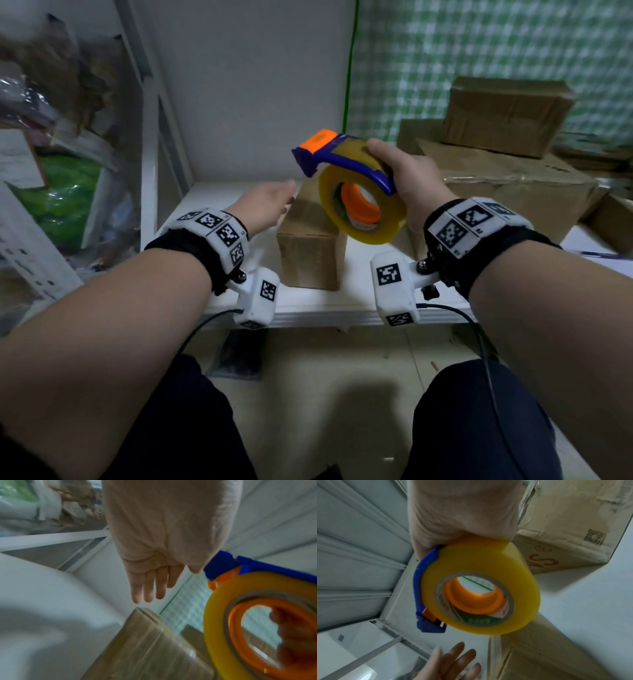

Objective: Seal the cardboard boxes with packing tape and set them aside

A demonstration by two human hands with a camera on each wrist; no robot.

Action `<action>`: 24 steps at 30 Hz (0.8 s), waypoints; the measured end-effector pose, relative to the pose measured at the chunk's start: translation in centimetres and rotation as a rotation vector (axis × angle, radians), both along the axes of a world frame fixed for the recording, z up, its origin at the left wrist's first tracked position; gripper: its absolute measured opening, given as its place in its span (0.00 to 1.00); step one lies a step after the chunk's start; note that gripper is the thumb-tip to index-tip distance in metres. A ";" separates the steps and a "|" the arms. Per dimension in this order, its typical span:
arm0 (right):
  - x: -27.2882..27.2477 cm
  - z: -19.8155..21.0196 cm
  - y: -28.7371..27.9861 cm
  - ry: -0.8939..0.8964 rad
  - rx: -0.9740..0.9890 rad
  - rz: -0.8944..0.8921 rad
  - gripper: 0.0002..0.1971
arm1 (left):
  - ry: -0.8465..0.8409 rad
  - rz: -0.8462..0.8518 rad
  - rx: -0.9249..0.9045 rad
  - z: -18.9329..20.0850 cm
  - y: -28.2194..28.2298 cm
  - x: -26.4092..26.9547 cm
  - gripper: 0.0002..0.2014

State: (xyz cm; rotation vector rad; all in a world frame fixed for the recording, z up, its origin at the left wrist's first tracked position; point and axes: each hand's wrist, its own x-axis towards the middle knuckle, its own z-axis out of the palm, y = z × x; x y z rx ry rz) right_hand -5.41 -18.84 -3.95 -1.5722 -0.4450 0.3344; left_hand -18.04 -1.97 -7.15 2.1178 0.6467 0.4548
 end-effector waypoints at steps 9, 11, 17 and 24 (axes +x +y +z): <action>-0.6 0.2 -0.2 -0.022 0.017 0.167 0.24 | -0.269 0.086 -0.714 3.1 -0.2 -0.6 0.15; -0.7 0.1 -0.4 -0.032 0.003 0.177 0.23 | -0.295 0.116 -0.745 3.3 -0.5 -0.5 0.09; -1.1 0.1 -1.2 -0.037 -0.024 0.181 0.20 | -0.290 0.114 -0.842 3.6 -0.9 -0.6 0.08; -1.0 0.3 -2.3 -0.073 -0.031 0.205 0.18 | -0.256 0.156 -0.811 4.3 -1.5 -0.5 0.08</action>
